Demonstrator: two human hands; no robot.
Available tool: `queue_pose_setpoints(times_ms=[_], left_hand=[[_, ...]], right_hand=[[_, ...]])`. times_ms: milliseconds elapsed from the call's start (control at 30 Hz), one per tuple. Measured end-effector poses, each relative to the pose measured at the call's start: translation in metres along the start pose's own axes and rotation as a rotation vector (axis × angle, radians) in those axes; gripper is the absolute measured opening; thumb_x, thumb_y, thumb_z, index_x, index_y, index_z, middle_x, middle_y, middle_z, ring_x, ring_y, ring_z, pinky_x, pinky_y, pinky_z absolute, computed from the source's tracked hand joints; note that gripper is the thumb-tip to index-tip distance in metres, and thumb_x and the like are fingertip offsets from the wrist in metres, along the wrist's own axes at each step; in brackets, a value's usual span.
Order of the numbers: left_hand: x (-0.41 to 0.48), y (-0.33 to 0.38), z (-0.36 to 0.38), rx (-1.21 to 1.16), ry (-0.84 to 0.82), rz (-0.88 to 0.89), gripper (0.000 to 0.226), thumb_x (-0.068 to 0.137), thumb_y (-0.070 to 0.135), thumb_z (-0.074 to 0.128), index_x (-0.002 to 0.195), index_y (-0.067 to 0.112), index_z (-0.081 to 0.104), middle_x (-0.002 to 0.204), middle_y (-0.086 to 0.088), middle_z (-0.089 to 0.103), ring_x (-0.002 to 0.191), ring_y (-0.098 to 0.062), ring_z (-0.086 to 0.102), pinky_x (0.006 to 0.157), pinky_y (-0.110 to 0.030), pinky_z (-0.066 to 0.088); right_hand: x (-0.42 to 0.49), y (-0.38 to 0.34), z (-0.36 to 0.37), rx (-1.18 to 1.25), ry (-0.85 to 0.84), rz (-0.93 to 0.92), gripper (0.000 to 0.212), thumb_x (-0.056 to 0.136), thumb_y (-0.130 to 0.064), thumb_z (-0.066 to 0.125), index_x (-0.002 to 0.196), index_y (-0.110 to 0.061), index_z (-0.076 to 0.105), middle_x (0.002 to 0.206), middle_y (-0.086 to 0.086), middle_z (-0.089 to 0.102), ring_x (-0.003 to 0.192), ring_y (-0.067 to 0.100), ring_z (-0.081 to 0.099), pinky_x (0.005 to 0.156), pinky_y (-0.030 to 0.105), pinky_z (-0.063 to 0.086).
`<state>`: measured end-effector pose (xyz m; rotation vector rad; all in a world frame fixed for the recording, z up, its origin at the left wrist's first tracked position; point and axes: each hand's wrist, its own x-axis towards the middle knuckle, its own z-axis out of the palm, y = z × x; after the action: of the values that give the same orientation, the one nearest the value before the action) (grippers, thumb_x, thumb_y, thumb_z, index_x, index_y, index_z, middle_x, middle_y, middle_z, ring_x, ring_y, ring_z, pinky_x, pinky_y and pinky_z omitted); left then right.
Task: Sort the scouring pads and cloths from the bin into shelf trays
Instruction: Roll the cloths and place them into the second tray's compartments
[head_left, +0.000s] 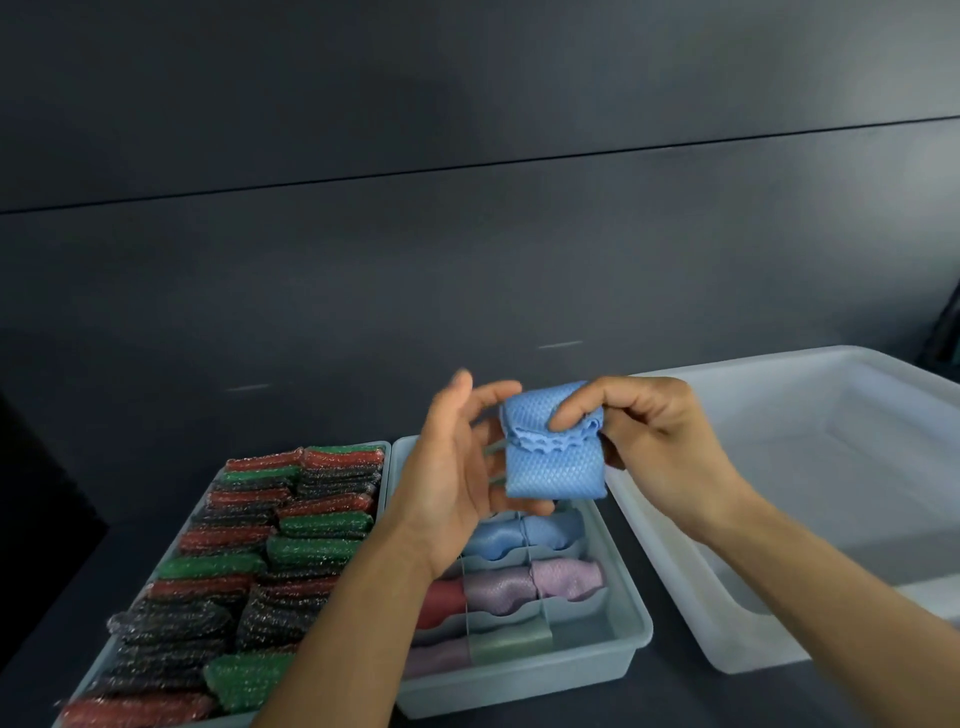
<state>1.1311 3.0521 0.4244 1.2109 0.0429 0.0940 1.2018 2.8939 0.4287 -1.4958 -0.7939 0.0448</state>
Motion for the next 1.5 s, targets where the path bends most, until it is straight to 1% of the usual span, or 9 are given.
queue_pose_setpoints(times_ms=[167,300,433,667,800,933,1100,1233,1500], left_hand=[[-0.003,-0.003,-0.001,0.266,0.001,0.087,0.021,0.092,0.017,0.062,0.110,0.008,0.070,0.092,-0.011,0.073,0.070,-0.017,0.070,0.053,-0.023,0.054],[-0.006,-0.002,0.001,0.356,0.082,0.271,0.015,0.094,0.008,0.061,0.108,0.009,0.061,0.089,-0.015,0.073,0.065,-0.020,0.072,0.049,-0.024,0.053],[-0.006,-0.007,-0.003,0.351,0.046,0.327,0.015,0.092,0.004,0.062,0.105,0.013,0.060,0.076,-0.012,0.069,0.059,-0.023,0.069,0.052,-0.029,0.055],[-0.004,-0.009,-0.021,0.182,-0.173,0.104,0.026,0.080,0.001,0.055,0.079,0.017,0.075,0.082,-0.006,0.070,0.073,-0.023,0.071,0.065,-0.028,0.059],[-0.003,-0.015,-0.029,0.317,-0.264,-0.015,0.016,0.083,0.011,0.056,0.080,0.013,0.072,0.077,0.000,0.064,0.077,-0.018,0.064,0.071,-0.029,0.057],[0.004,-0.041,-0.034,0.629,-0.287,-0.098,0.030,0.072,0.010,0.076,0.092,0.018,0.055,0.085,0.001,0.060,0.078,-0.012,0.057,0.071,-0.025,0.050],[0.002,-0.072,-0.023,0.915,-0.345,-0.150,0.031,0.077,0.013,0.079,0.104,0.016,0.066,0.087,0.003,0.070,0.078,-0.003,0.064,0.077,-0.022,0.054],[0.000,-0.081,-0.014,1.320,-0.351,-0.036,0.014,0.077,0.023,0.074,0.089,0.027,0.067,0.076,0.013,0.069,0.072,0.001,0.064,0.075,-0.024,0.055],[0.006,-0.090,0.001,1.601,-0.477,0.143,0.015,0.077,0.013,0.064,0.087,0.022,0.070,0.085,0.000,0.071,0.084,-0.020,0.064,0.072,-0.030,0.048]], right_hand=[[-0.002,-0.002,-0.001,-0.031,-0.012,-0.028,0.046,0.090,0.009,0.040,0.089,-0.020,0.075,0.074,-0.010,0.065,0.068,0.005,0.056,0.065,0.018,0.042],[-0.002,0.002,-0.001,0.115,-0.047,0.179,0.031,0.089,-0.039,0.051,0.115,-0.028,0.063,0.091,0.004,0.066,0.078,0.017,0.064,0.065,0.033,0.054],[-0.004,0.006,-0.001,0.231,-0.156,0.214,0.019,0.083,-0.011,0.067,0.103,-0.012,0.067,0.070,0.016,0.061,0.052,0.027,0.052,0.048,0.029,0.048],[-0.006,0.005,-0.010,0.465,-0.268,0.421,0.036,0.085,0.003,0.040,0.075,-0.009,0.072,0.073,0.013,0.061,0.053,0.022,0.052,0.048,0.028,0.049],[-0.011,0.011,-0.018,0.052,-0.379,0.341,0.008,0.089,0.000,0.056,0.087,-0.006,0.061,0.078,0.012,0.056,0.067,0.016,0.052,0.058,0.026,0.047],[-0.021,0.018,-0.017,-0.407,-0.523,0.274,0.035,0.082,0.002,0.063,0.099,-0.024,0.048,0.078,-0.003,0.057,0.064,0.007,0.046,0.060,0.022,0.041],[-0.030,0.027,-0.016,-0.879,-0.693,0.220,0.044,0.081,-0.019,0.070,0.112,-0.030,0.041,0.087,-0.010,0.059,0.084,0.007,0.053,0.067,0.013,0.039],[-0.025,0.027,-0.019,-0.794,-0.623,0.270,0.062,0.080,-0.033,0.073,0.129,-0.037,0.035,0.097,-0.017,0.060,0.103,0.004,0.049,0.086,0.019,0.038],[-0.007,0.021,-0.036,-0.631,-0.274,0.149,0.047,0.084,-0.020,0.070,0.123,-0.031,0.046,0.088,-0.015,0.067,0.090,0.000,0.057,0.072,0.005,0.036]])
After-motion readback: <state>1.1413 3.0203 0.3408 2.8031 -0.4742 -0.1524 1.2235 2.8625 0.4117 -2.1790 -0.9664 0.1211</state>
